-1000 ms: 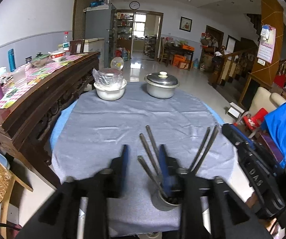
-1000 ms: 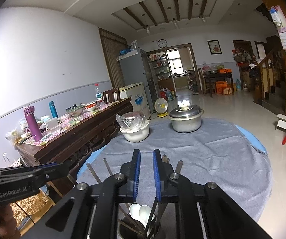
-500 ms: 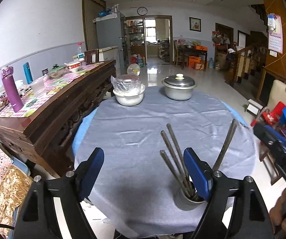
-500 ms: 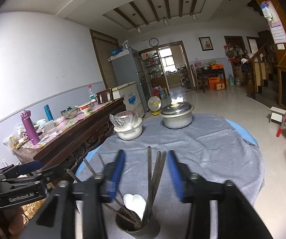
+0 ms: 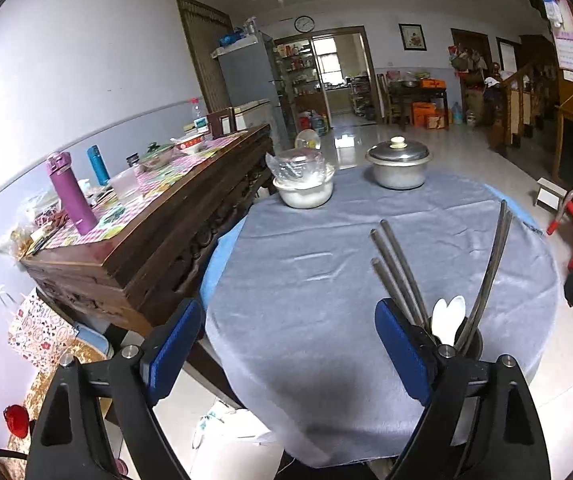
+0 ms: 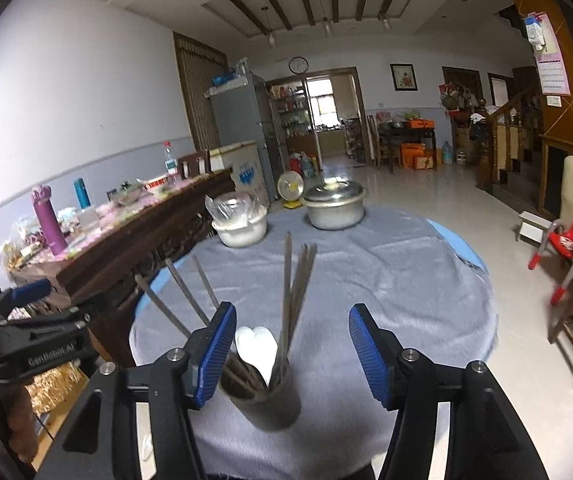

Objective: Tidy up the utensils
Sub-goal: 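Raise both open tools away from the metal holder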

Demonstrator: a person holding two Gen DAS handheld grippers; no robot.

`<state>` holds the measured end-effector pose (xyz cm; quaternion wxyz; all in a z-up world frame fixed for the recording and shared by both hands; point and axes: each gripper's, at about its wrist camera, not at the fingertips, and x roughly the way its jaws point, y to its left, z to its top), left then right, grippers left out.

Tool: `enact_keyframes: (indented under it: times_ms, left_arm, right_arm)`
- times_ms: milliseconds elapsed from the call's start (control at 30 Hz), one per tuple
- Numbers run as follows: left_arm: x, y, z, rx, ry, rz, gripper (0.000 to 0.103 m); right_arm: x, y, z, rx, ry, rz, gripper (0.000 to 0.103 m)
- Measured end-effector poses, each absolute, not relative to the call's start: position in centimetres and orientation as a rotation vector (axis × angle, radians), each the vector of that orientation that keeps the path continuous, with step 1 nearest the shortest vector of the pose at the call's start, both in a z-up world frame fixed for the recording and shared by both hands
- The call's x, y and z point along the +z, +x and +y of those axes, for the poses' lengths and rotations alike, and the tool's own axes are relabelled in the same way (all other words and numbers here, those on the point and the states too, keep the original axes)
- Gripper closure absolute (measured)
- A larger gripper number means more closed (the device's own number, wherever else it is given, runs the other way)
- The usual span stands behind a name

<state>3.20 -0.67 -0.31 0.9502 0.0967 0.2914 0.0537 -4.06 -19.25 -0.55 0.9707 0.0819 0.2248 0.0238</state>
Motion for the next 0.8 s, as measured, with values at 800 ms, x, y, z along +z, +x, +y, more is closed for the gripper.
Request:
enact_keyframes:
  times_ms: [800]
  left_arm:
    - [-1.1, 1.3, 1.2, 0.141, 0.167, 0.603, 0.014]
  right_arm:
    - [-2.4, -6.1, -17.3, -0.022, 0.197, 0.542, 0.038]
